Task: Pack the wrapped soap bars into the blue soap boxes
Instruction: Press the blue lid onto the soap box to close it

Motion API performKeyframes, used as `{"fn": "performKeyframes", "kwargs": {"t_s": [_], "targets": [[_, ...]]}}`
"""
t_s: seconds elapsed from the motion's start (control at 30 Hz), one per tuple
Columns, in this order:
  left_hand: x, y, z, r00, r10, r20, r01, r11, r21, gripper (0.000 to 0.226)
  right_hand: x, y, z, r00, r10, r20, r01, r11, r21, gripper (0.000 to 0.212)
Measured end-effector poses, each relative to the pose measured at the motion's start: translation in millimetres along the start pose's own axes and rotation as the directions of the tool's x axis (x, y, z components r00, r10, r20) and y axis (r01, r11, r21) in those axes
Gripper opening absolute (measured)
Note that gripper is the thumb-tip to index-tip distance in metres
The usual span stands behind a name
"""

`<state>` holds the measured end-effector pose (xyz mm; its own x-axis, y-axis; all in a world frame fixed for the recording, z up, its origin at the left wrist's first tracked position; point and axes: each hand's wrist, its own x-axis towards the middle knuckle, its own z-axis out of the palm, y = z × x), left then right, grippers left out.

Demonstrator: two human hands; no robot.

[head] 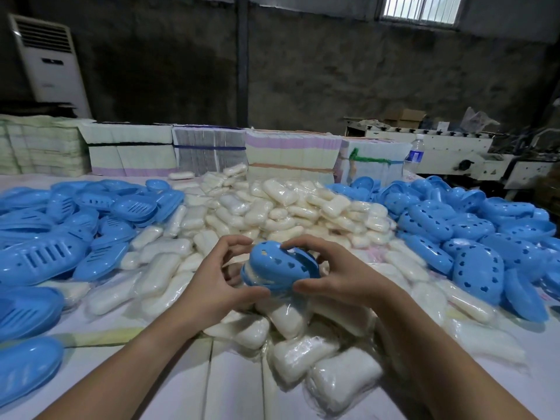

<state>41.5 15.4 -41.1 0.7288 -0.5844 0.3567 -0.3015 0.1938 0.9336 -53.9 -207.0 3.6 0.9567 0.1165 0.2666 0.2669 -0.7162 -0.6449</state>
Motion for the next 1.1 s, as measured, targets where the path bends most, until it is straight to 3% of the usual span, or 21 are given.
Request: {"fn": "performKeyframes", "kwargs": {"t_s": [0.3,0.5,0.67,0.8,0.9,1.1], "targets": [[0.2,6.7,1.8,1.000,0.008,0.017,-0.007,0.999,-0.040,0.079,1.9,-1.6,4.6,0.999,-0.040,0.013,0.039,0.996,0.078,0.053],[-1.5,10.9,1.6,1.000,0.019,0.009,-0.019,0.999,-0.037,0.056,0.4,-3.7,5.1,0.998,-0.036,0.049,0.035,0.999,0.014,0.067],[-0.9,11.0,0.1,1.000,-0.019,-0.004,0.019,0.999,-0.035,0.048,-0.8,-2.9,11.5,0.997,-0.073,-0.033,0.074,0.997,0.016,0.066],[0.0,11.4,-0.6,0.995,-0.098,0.026,0.101,0.977,-0.186,0.050,-1.7,-5.6,12.6,0.989,-0.104,-0.102,0.112,0.991,0.076,0.056],[-2.6,13.2,5.1,0.993,-0.110,0.052,0.118,0.974,-0.195,0.061,-0.7,-9.2,12.1,0.973,-0.134,-0.185,0.156,0.982,0.106,0.047],[-3.8,17.1,19.2,0.977,-0.191,-0.100,0.135,0.905,-0.404,0.048,-1.5,-10.7,17.1,0.982,-0.141,-0.124,0.154,0.984,0.095,0.047]]}}
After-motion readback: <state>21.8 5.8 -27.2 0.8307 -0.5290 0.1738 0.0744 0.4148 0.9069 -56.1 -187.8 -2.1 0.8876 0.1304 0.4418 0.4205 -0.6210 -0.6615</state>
